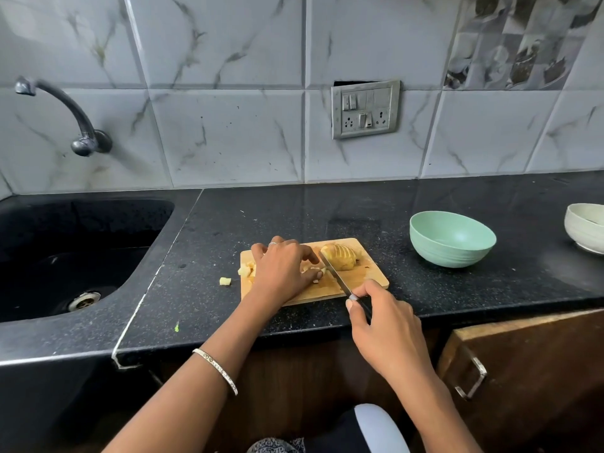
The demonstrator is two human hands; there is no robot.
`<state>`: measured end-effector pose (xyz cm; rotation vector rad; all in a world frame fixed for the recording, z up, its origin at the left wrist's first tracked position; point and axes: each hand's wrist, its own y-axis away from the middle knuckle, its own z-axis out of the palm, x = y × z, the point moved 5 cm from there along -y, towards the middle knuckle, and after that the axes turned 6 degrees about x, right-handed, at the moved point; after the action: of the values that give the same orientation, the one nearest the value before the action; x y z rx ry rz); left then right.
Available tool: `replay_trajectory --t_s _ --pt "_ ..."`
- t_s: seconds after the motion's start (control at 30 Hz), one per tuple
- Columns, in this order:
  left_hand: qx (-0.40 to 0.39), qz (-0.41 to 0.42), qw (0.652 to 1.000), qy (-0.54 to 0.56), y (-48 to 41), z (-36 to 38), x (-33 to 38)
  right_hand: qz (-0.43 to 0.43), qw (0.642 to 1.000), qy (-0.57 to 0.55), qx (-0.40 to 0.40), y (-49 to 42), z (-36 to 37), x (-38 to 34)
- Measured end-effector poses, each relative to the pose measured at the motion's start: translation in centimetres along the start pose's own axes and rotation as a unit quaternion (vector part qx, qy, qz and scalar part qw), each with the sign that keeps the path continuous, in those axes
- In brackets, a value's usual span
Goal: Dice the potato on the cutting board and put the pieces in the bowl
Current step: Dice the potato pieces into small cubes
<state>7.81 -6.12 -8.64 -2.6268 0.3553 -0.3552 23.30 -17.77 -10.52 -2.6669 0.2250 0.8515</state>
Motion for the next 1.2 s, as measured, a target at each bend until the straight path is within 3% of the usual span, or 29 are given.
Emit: replay_trajectory --t_s 0.57,0.77,0.93,1.2 --pt "0.01 -0.059 0.998 0.037 -1.2 0.9 -0.3 0.016 0.999 0.012 -0.029 -1.6 0.2 0.3" --pt "0.027 -0.084 0.996 -0.004 -1.4 1.1 -1.2 -0.046 0.998 0.038 -0.028 -0.4 0.6 -2.1" --pt "0.033 -0.093 0.995 -0.011 -1.2 0.4 -3.3 -0.053 0.998 -0.008 -0.046 0.5 1.7 -3.0" --pt "0.073 -0.085 0.992 0.054 -1.0 -1.1 -4.0 -0.025 0.999 0.031 0.018 -0.3 -0.3 -1.8"
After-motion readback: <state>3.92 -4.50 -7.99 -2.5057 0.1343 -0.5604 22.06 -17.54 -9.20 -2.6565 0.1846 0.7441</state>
